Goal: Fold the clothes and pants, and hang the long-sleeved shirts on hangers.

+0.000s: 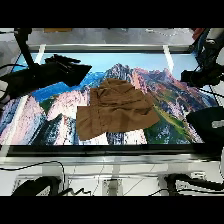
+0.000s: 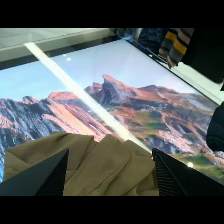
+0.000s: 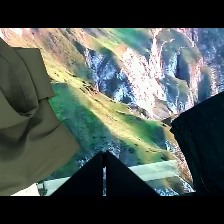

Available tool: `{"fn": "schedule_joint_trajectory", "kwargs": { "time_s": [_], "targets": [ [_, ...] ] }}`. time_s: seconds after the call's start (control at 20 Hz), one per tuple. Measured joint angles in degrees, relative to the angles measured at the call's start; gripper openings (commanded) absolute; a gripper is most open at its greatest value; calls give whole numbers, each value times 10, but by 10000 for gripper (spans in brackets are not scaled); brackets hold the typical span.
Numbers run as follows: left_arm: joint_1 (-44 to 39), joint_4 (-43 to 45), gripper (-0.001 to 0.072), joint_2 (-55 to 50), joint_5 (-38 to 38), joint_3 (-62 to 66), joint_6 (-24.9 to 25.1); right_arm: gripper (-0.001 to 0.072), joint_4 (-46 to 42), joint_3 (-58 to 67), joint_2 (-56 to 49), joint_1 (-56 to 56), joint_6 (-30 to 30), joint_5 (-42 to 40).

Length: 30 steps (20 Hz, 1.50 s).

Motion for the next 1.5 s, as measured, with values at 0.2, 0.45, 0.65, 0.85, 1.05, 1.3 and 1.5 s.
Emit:
{"fn": "schedule_joint_trajectory", "kwargs": {
  "time_s": [0.2, 0.45, 0.65, 0.85, 1.05, 1.3, 1.5],
  "targets": [
    [0, 0, 564, 0, 0, 0, 0, 41, 0, 0, 0, 0, 0, 0],
    [0, 0, 565, 0, 0, 0, 0, 41, 0, 0, 0, 0, 0, 0],
    [0, 0, 564, 0, 0, 0, 0, 41, 0, 0, 0, 0, 0, 0],
    [0, -6, 565, 0, 0, 0, -1, 41, 11, 0, 0, 0, 0, -31],
    [0, -39, 565, 1, 0, 0, -7, 41, 70, -1, 0, 2, -5, -84],
    [16, 5, 564, 7, -43, 0, -11, 42, 188, -42, 0, 64, -125, -75],
    [67, 70, 564, 11, -130, 0, -11, 41, 220, -146, 0, 183, -222, -58]
  ]
}}
